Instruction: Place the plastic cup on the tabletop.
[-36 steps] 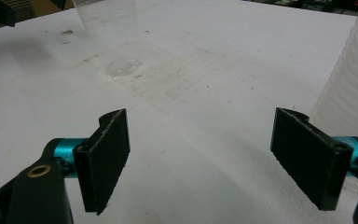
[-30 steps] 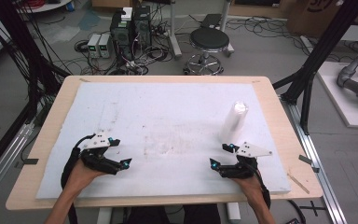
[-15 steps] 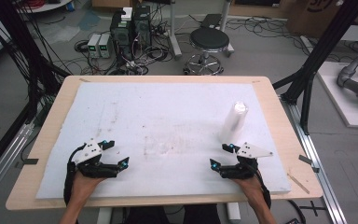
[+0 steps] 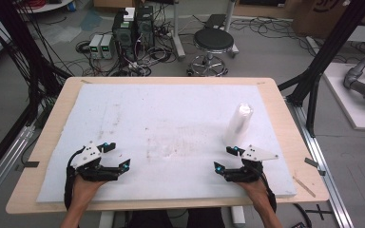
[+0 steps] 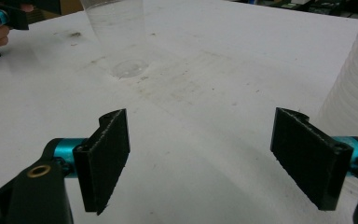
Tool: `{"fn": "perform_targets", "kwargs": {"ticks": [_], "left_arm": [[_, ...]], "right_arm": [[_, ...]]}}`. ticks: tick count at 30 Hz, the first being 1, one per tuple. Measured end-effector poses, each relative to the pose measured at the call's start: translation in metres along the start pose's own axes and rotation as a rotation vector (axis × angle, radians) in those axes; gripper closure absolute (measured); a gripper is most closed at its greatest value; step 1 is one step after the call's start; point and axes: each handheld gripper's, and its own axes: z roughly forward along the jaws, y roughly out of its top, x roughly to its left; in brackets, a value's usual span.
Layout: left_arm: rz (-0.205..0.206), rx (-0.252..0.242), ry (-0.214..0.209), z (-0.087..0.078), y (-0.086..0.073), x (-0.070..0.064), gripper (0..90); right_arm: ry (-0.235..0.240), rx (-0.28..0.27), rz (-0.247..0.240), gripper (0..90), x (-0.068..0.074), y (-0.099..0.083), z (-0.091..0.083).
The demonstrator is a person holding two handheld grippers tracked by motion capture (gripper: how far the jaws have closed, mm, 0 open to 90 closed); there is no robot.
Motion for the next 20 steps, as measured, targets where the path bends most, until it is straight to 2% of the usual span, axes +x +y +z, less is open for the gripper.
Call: {"fn": "perform_targets", "kwargs": {"ticks": [10, 17, 20], "left_arm": [[-0.022, -0.004, -0.005, -0.0002, -0.0003, 0.0019, 12.9], [-0.02, -0.003, -0.011, -0.0002, -0.0003, 0.0021, 12.9], [-0.021, -0.007, -0.008, -0.0005, -0.0005, 0.0019, 12.9]], "right_arm": [[0.004, -0.003, 0.004, 19.3, -0.0003, -0.0001, -0.0001], [0.017, 0.016, 0.015, 19.3, -0.0012, 0.0005, 0.0012], [0.009, 0.007, 0.01, 19.3, -0.0012, 0.0003, 0.001]]}}
